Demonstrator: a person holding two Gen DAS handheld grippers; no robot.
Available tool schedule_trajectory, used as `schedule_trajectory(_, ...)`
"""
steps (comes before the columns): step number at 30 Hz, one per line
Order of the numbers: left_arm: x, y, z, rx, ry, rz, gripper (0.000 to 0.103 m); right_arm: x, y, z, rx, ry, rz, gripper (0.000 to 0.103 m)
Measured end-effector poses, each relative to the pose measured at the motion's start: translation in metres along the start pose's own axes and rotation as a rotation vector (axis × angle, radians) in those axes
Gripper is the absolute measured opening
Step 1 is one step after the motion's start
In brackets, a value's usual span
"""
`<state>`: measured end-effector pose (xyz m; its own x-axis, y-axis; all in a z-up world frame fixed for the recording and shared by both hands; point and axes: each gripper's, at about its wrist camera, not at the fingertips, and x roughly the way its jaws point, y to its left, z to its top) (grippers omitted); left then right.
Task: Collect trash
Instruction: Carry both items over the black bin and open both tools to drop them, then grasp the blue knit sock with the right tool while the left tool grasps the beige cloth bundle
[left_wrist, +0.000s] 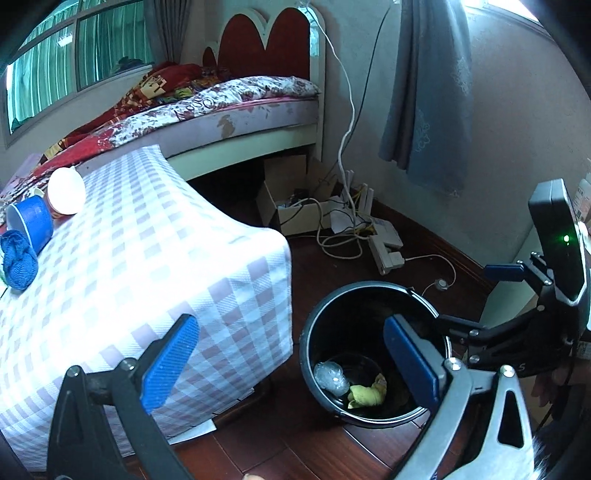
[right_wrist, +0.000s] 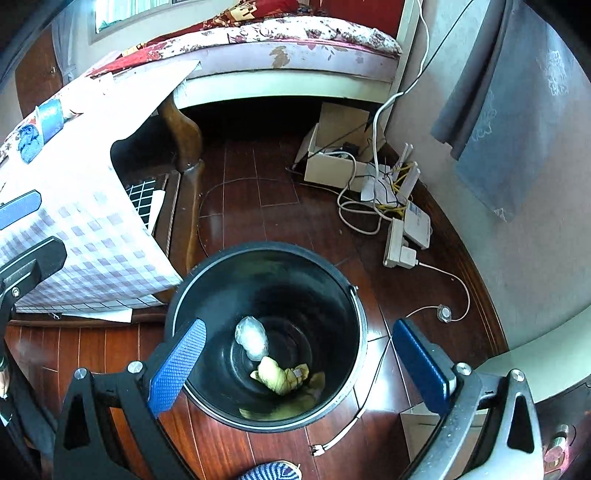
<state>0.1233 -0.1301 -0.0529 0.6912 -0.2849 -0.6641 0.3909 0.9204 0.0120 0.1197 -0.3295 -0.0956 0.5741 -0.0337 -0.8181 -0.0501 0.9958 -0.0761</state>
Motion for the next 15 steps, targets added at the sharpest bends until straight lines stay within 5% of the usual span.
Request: schedule_trajectory(15,-0.034,0.043,-0.001,-0.085,-0.048,0.103,0.101,-0.034,0.038,0.032,-0.034,-0.109,0.056,0.102)
